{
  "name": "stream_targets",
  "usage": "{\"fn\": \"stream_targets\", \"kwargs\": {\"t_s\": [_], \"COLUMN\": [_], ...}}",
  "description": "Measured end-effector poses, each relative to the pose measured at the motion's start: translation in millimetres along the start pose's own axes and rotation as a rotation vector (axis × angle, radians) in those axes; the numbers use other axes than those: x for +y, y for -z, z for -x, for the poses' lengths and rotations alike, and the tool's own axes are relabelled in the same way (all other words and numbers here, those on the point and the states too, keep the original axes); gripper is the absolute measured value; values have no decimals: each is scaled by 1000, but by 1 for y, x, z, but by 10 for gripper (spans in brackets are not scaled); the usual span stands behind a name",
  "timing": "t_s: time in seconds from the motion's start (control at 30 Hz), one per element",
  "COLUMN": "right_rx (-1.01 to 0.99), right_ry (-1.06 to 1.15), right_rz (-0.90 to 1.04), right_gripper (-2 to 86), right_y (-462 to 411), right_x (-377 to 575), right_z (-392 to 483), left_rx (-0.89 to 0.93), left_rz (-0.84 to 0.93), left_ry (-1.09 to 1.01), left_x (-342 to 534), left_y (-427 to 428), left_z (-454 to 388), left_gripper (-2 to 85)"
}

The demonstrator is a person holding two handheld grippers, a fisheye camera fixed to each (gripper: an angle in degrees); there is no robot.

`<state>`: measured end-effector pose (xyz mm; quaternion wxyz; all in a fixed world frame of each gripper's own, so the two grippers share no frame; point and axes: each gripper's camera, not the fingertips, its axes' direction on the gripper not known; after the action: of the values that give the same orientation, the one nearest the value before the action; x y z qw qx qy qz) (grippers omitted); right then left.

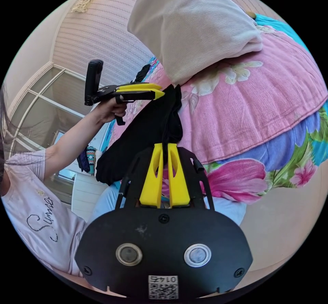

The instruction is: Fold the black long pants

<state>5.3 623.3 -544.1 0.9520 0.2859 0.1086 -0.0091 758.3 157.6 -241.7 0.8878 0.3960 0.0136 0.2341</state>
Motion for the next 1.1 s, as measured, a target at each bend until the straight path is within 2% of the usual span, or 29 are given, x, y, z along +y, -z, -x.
{"fn": "stream_targets", "kwargs": {"t_s": [0.07, 0.13, 0.27, 0.57, 0.63, 0.77, 0.87, 0.93, 1.1], "right_rx": [-6, -8, -22, -191, -185, -186, -192, -215, -395], "right_ry": [-6, -8, 12, 132, 160, 252, 336, 377, 447], "right_rz": [-1, -2, -26, -347, -427, -603, -594, -547, -339], "right_gripper": [9, 9, 8, 7, 7, 7, 7, 8, 8], "right_y": [1, 1, 5, 79, 110, 176, 175, 155, 45], "right_x": [-1, -1, 1, 14, 11, 13, 14, 15, 20], "right_z": [1, 3, 14, 60, 70, 108, 153, 180, 260], "left_rx": [24, 105, 90, 72, 165, 318, 337, 311, 224], "left_rz": [-12, -11, -37, -340, -471, -612, -652, -668, -707], "left_ry": [-26, -6, -17, -42, -21, 18, 27, 53, 179], "left_x": [-7, -14, -19, -75, -106, -127, -97, -42, 114], "left_y": [3, 24, 73, 288, 349, 447, 522, 579, 678], "left_z": [5, 20, 31, 50, 57, 81, 117, 153, 223], "left_gripper": [110, 44, 3, -5, -5, -5, -5, -5, -5]}}
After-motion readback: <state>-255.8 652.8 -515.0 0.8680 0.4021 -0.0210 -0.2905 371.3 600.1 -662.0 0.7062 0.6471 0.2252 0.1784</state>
